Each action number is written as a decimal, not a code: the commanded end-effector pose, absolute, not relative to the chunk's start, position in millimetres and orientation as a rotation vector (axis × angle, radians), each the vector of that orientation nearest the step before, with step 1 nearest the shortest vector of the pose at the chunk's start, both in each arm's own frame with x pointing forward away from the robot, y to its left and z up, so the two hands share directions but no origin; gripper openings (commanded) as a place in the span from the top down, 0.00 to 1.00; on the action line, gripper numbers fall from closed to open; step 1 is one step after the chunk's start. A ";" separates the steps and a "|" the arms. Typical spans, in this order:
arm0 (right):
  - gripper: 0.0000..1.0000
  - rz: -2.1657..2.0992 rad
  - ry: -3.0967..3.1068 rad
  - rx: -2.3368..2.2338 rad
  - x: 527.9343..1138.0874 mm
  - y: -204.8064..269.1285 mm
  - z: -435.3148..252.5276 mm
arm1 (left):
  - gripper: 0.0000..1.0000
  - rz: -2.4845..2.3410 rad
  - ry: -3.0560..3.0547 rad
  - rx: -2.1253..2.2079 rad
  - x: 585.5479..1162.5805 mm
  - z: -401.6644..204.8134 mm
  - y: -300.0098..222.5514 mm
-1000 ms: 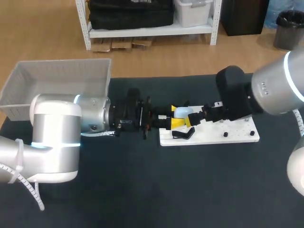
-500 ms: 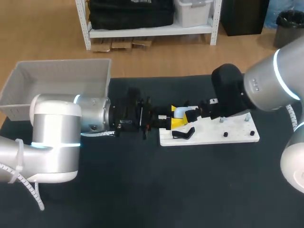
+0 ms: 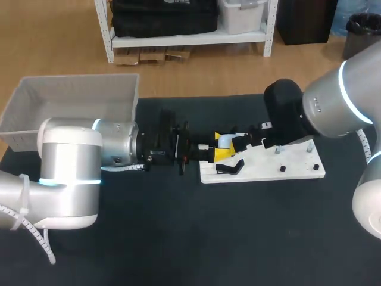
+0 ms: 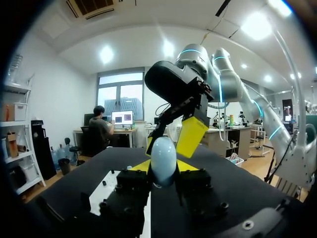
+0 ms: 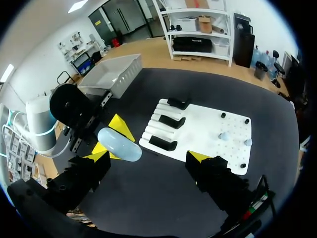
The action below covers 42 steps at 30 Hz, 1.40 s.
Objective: Pick up each earbud case from the left stands, insert the matching earbuds, close the lid, and place the case in the box.
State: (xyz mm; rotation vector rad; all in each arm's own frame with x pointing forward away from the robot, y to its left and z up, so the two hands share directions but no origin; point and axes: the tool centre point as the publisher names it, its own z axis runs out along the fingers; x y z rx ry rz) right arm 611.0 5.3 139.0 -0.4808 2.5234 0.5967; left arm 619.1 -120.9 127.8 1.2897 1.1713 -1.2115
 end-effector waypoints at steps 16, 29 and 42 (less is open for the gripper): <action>0.00 0.530 2.469 -0.467 618.9 -3.7 163.4 | 1.00 -1.206 1.170 1.284 617.4 127.2 -120.8; 0.00 0.118 2.519 -0.563 649.9 -88.5 187.9 | 1.00 -1.206 1.170 1.284 617.4 127.2 -120.8; 0.02 -0.046 2.775 -0.573 674.4 -140.1 127.2 | 1.00 -1.206 1.170 1.284 617.4 127.2 -120.8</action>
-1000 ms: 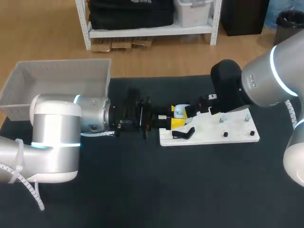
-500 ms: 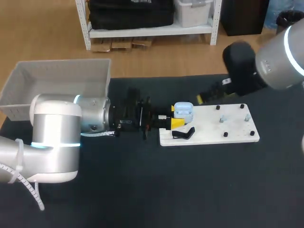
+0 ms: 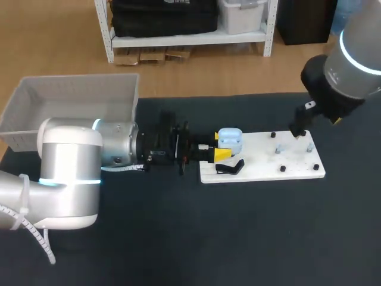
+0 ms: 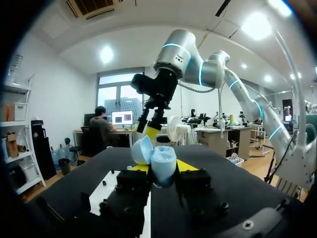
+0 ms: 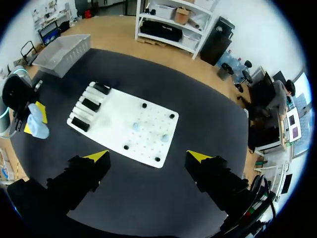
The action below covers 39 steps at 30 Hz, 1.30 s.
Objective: Pick up each earbud case from the left stands, insert the matching earbuds, close the lid, and place the case in the box.
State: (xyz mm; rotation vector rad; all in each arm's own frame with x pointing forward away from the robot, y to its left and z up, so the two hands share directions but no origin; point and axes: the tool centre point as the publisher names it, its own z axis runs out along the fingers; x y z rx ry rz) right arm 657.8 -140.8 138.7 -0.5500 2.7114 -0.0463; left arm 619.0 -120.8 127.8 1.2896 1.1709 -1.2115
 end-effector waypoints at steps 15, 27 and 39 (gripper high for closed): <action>0.25 -0.162 2.900 -0.648 689.6 -162.6 69.5 | 1.00 -1.206 1.170 1.284 617.4 127.2 -120.8; 0.53 -0.182 2.928 -0.554 698.0 -168.5 52.1 | 1.00 -1.206 1.170 1.284 617.4 127.2 -120.8; 0.55 -0.237 2.933 -0.523 698.2 -167.7 39.0 | 1.00 -1.206 1.170 1.284 617.4 127.2 -120.8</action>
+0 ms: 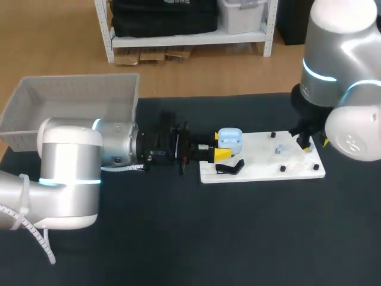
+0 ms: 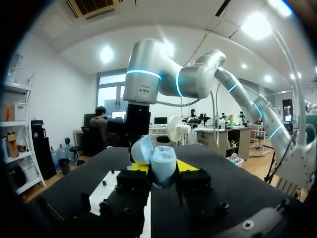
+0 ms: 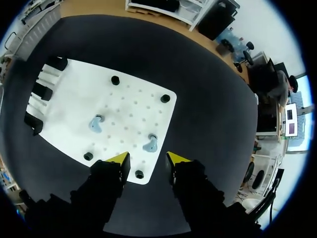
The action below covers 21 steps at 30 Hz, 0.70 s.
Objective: Pick up each earbud case from the left stands, insert the matching earbuds, close the lid, and place the case in the box.
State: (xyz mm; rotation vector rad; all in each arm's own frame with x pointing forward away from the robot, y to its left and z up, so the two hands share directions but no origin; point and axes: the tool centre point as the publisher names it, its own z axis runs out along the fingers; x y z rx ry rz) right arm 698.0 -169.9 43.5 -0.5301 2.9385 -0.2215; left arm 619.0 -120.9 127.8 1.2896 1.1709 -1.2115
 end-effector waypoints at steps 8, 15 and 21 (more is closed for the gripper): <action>0.56 -0.283 2.915 -0.487 704.0 -168.7 30.3 | 1.00 -1.206 1.170 1.284 617.4 127.2 -120.8; 0.58 -0.308 2.909 -0.468 707.5 -173.3 25.2 | 1.00 -1.206 1.170 1.284 617.4 127.2 -120.8; 0.63 -0.316 2.901 -0.465 707.7 -174.3 23.6 | 1.00 -1.206 1.170 1.284 617.4 127.2 -120.8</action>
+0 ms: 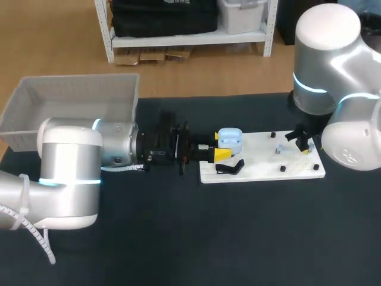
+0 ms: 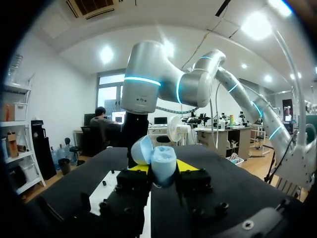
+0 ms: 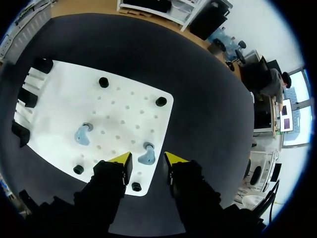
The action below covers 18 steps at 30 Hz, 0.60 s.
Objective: Pick up each earbud case from the left stands, insert the matching earbuds, close the lid, and place the case in the box.
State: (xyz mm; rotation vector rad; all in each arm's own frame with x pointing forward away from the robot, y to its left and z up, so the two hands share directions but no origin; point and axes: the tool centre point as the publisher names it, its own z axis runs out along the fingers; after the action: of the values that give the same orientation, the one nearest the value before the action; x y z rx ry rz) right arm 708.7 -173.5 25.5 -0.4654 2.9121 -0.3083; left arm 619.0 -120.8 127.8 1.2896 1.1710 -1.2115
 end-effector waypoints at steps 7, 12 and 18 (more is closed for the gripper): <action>0.65 -0.324 2.896 -0.457 709.5 -175.3 23.0 | 1.00 -1.206 1.170 1.284 617.4 127.2 -120.8; 0.72 -0.331 2.895 -0.460 709.0 -174.6 22.1 | 1.00 -1.206 1.170 1.284 617.4 127.2 -120.8; 0.82 -0.339 2.897 -0.463 708.4 -174.7 21.4 | 1.00 -1.206 1.170 1.284 617.4 127.2 -120.8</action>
State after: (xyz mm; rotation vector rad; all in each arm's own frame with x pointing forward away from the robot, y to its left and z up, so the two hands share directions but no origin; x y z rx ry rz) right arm 709.8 -175.4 22.7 -0.4661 2.9005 -0.3340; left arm 619.0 -120.8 127.8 1.2896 1.1710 -1.2115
